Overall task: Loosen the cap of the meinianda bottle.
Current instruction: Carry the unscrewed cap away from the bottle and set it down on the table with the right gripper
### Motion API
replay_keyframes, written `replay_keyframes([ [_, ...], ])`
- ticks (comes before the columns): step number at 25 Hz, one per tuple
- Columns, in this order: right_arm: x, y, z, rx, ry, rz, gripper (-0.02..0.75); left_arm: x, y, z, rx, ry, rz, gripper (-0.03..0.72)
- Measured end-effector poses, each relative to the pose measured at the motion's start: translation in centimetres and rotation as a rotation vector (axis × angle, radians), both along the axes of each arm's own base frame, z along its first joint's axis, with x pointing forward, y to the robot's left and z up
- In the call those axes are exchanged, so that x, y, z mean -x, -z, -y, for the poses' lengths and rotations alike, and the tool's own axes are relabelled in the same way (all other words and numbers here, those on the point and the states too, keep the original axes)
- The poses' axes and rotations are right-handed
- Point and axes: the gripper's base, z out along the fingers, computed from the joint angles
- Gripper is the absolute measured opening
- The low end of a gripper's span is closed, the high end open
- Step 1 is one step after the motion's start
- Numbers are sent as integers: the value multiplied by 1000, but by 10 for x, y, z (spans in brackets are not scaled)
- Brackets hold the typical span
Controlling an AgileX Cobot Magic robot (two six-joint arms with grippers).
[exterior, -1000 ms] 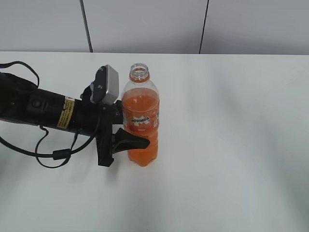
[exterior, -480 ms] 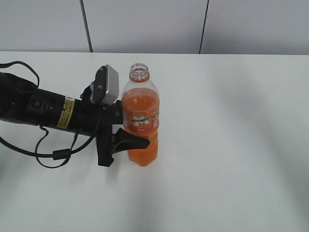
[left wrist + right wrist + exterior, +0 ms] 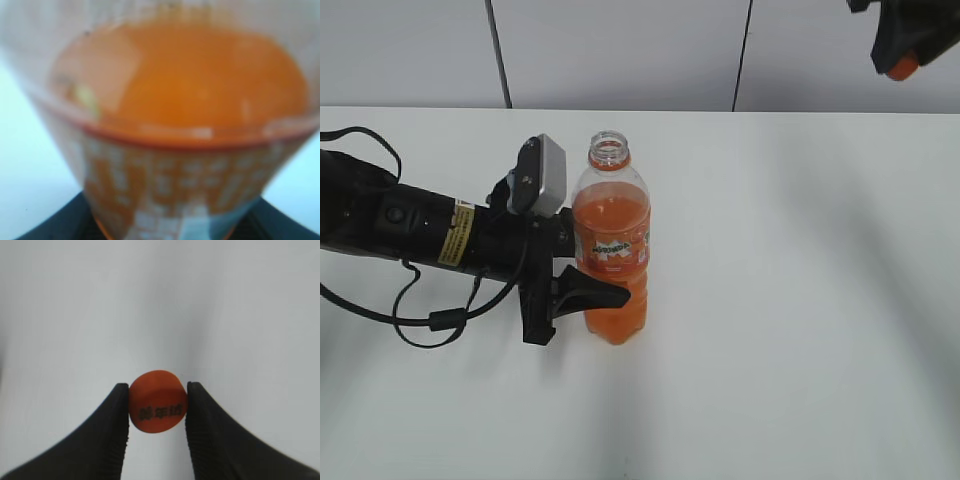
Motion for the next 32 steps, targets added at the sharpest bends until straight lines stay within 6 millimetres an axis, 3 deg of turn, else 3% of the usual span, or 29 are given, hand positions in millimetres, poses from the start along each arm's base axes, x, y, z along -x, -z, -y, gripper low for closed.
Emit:
replay_keyframes([
  [3, -1, 22, 11, -19, 31, -38, 269, 0, 0, 0, 0, 1, 0, 364],
  [8, 2, 76, 27, -23, 60, -78, 269, 0, 0, 0, 0, 1, 0, 364],
  [15, 19, 145, 29, -86, 116, -53, 269, 0, 0, 0, 0, 1, 0, 364],
  [24, 15, 197, 27, -106, 129, -49, 269, 0, 0, 0, 0, 1, 0, 364],
  [32, 4, 222, 24, -127, 131, -17, 269, 0, 0, 0, 1, 2, 0, 364],
])
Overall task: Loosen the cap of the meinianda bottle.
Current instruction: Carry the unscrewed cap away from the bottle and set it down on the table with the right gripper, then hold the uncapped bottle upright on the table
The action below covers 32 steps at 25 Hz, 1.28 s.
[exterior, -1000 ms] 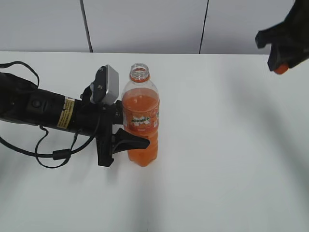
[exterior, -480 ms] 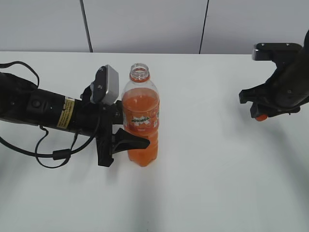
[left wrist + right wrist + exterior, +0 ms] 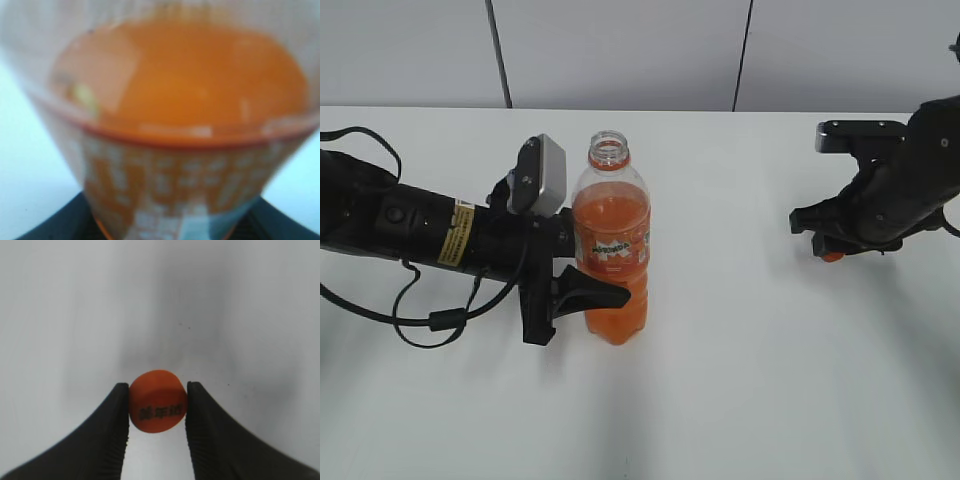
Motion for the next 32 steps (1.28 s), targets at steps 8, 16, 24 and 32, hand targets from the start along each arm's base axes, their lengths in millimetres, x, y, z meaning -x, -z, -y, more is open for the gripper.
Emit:
replay_keyframes([
  [8, -2, 25, 1, 57, -56, -38, 269, 0, 0, 0, 0, 0, 0, 364],
  [16, -2, 26, 2, 62, -61, -39, 518, 0, 0, 0, 0, 0, 0, 364],
  [24, -1, 20, 2, 49, -38, -47, 578, 0, 0, 0, 0, 0, 0, 364],
  [32, 8, -25, 4, 42, -26, -4, 580, 0, 0, 0, 0, 0, 0, 364],
])
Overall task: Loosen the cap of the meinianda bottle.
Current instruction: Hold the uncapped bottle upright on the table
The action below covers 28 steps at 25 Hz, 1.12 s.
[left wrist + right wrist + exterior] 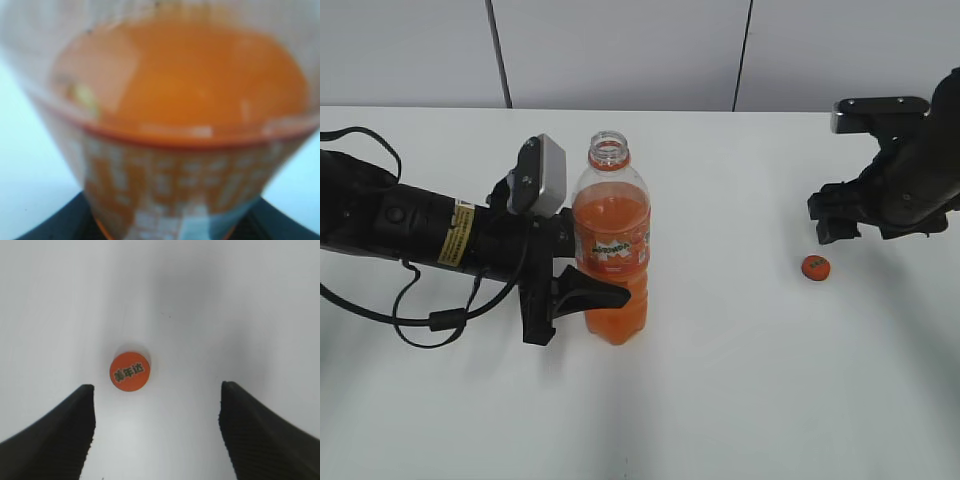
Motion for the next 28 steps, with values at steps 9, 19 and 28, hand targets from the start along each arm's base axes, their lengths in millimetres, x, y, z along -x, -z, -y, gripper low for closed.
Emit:
replay_keyframes([
  [9, 28, -51, 6, -2, 5, -35, 582, 0, 0, 0, 0, 0, 0, 364],
  [19, 62, -103, 12, -17, -22, -8, 582, 0, 0, 0, 4, 3, -1, 364],
  [28, 87, -137, 17, -33, -23, 74, 582, 4, 1, 0, -15, 50, 6, 581],
])
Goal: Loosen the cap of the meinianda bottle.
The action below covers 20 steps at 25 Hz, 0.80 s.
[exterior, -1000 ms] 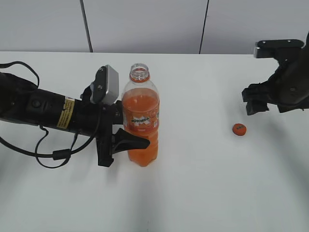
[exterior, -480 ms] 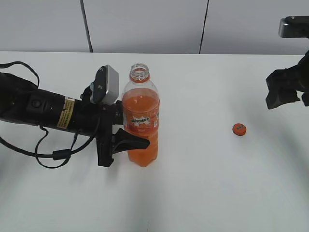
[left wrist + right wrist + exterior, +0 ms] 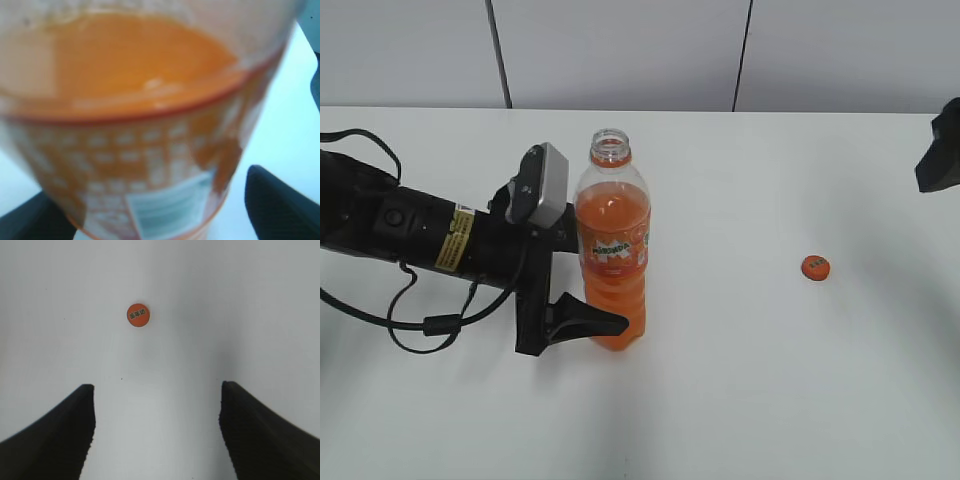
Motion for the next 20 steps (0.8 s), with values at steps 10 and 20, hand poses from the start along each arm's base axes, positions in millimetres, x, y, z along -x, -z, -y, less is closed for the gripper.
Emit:
replay_keyframes([
  [10, 17, -21, 4, -11, -8, 72, 582, -4, -9, -26, -74, 32, 45, 587],
  [20, 24, -29, 6, 4, -26, 107, 582, -25, -45, -72, -264, -191, 252, 587],
])
